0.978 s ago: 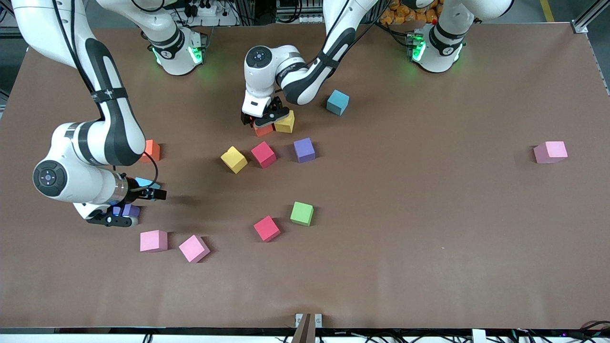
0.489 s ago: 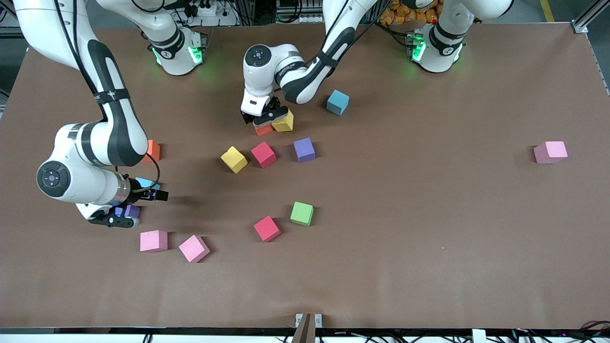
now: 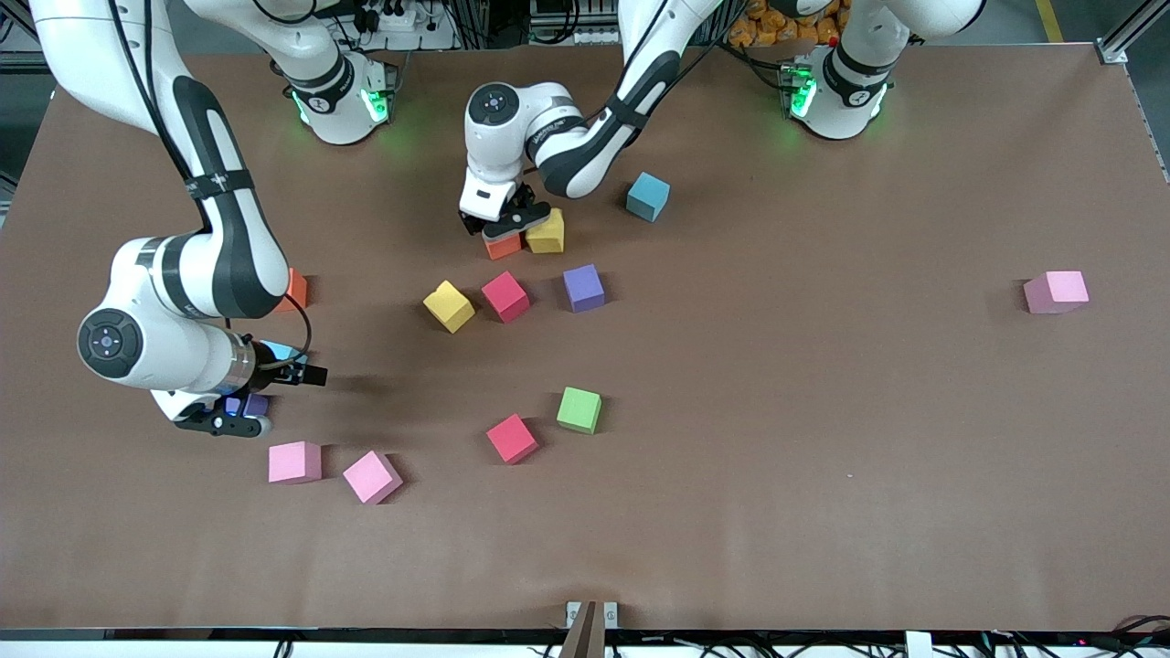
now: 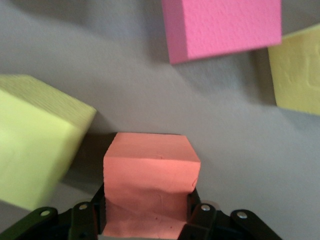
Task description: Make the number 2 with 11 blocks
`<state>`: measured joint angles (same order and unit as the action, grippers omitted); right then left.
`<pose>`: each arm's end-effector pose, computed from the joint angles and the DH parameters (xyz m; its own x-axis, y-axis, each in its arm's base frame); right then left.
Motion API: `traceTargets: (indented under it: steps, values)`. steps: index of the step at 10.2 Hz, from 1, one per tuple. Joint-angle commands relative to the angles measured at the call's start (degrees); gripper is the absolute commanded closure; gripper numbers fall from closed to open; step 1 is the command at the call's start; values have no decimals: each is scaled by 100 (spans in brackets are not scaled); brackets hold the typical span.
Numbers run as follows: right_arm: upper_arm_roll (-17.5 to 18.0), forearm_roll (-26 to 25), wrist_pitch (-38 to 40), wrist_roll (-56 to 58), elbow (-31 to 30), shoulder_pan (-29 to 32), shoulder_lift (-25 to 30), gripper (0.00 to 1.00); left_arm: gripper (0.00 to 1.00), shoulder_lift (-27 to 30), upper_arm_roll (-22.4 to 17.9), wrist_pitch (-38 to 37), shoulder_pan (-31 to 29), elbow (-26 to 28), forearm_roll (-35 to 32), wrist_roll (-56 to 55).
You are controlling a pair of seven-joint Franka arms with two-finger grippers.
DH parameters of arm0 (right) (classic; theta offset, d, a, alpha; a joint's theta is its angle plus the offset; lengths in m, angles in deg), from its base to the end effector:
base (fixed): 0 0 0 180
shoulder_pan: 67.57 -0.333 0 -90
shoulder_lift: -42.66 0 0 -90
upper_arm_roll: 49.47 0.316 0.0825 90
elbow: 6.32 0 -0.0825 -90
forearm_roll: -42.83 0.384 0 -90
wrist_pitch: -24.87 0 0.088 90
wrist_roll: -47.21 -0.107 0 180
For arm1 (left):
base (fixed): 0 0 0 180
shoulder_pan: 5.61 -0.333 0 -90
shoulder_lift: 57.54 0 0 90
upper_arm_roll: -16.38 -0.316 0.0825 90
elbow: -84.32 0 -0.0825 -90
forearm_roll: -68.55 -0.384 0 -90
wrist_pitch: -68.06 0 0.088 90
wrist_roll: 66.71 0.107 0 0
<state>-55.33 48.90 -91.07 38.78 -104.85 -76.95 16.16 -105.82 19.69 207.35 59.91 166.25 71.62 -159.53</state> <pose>0.6448 0.0516 0.3079 0.9787 -0.1288 -0.1600 -0.1334 -0.9909 -0.0181 0.2757 -0.6880 0.2058 0.8868 0.4530 -0.0915 0.4620 -0.8738 0.1516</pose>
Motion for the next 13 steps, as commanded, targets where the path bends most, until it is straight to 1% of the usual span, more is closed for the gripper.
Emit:
traceTargets:
  steps: [1, 2, 3, 4, 5, 8, 11, 12, 13]
  values:
    - [-21, 61, -43, -185, -9, -117, -14, 0, 83, -14, 135, -7, 4, -222, -17, 9]
    - [-21, 61, -43, -212, -9, -152, -5, 0, 86, -23, 222, -7, 21, -231, -26, 210]
    - [-21, 52, -35, -212, -9, -152, -5, 0, 94, -14, 319, -7, 22, -231, -26, 464]
    - [-21, 52, -35, -212, -9, -152, 4, 0, 97, -23, 363, -7, 22, -240, -26, 780]
    - [-21, 52, -26, -212, -9, -152, 13, 0, 97, -58, 364, -7, 56, -257, -26, 1348]
    - [-30, 52, 18, -204, -9, -135, 30, 0, 96, -128, 355, -24, 109, -284, -35, 2230]
    - [-30, 52, -17, -212, -9, -117, 4, 0, 96, -225, 363, -33, 109, -336, 18, 2251]
    - [-30, 52, -34, -212, -18, -117, -13, 0, 96, -217, 372, -42, 101, -337, 114, 2190]
    - [-30, 52, -43, -212, -18, -117, -14, 0, 96, -234, 338, -42, 101, -363, 358, 2128]
